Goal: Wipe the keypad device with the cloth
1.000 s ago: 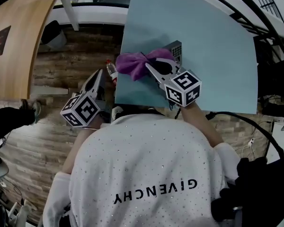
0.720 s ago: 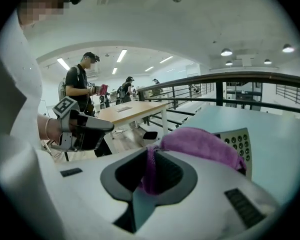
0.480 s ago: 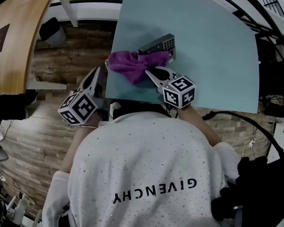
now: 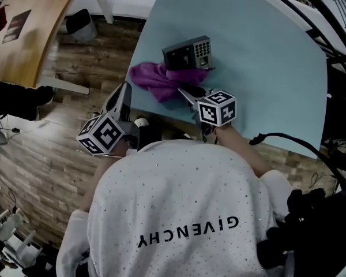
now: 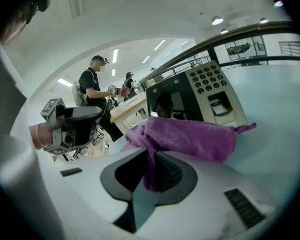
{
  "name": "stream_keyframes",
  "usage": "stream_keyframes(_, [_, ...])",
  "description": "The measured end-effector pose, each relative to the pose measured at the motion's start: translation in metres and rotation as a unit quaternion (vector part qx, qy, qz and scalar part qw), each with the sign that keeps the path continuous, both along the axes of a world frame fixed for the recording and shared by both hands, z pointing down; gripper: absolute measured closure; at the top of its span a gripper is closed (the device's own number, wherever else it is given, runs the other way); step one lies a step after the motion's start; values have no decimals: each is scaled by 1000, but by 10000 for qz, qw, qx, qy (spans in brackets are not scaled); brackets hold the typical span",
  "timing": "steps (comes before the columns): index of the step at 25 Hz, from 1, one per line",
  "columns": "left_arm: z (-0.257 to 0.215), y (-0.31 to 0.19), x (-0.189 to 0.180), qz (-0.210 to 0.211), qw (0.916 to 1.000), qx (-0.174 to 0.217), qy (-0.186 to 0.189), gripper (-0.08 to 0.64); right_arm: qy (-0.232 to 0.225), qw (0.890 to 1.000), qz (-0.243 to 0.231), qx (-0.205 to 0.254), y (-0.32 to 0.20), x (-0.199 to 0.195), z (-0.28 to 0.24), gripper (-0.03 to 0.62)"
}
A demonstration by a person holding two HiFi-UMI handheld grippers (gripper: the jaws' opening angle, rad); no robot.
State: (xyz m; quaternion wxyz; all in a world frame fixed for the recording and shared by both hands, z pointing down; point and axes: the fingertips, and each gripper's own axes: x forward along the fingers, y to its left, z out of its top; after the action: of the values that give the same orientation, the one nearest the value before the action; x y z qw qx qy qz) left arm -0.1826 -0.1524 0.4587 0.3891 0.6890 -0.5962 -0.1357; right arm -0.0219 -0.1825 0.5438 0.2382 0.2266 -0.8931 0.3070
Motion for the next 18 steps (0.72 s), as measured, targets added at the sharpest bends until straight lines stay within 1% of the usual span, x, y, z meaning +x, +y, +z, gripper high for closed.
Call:
stream_keyframes(2, [-5, 9, 13, -147, 9999, 16, -26, 560, -114, 9999, -96, -20, -2, 3, -5, 545])
stream_keyframes(4, [-8, 18, 23, -306, 9995, 3, -93, 559, -388, 9988, -280, 62, -3, 2, -21, 545])
stream_keyframes(7, [-15, 36, 35, -545, 9984, 60, -120, 560, -1210, 9907, -578, 221, -3, -1, -71, 546])
stream_keyframes(9, [-23, 48, 46, -603, 9979, 199, -92, 560, -1711, 9824, -617, 415, -4, 4, -111, 546])
stream_keyframes(11, [-32, 58, 60, -628, 9973, 363, -59, 560, -2022, 9753, -543, 703, -5, 17, -148, 548])
stream_keyframes(13, [-40, 64, 73, -609, 9971, 458, -90, 560, -2192, 9695, -362, 1032, -10, 38, -181, 546])
stream_keyframes(16, [-51, 68, 94, -523, 9971, 490, -249, 560, -2237, 9629, -22, 1509, -18, 78, -218, 548])
stream_keyframes(18, [-56, 71, 105, -475, 9965, 565, -386, 560, -2200, 9589, 179, 1783, -18, 105, -231, 548])
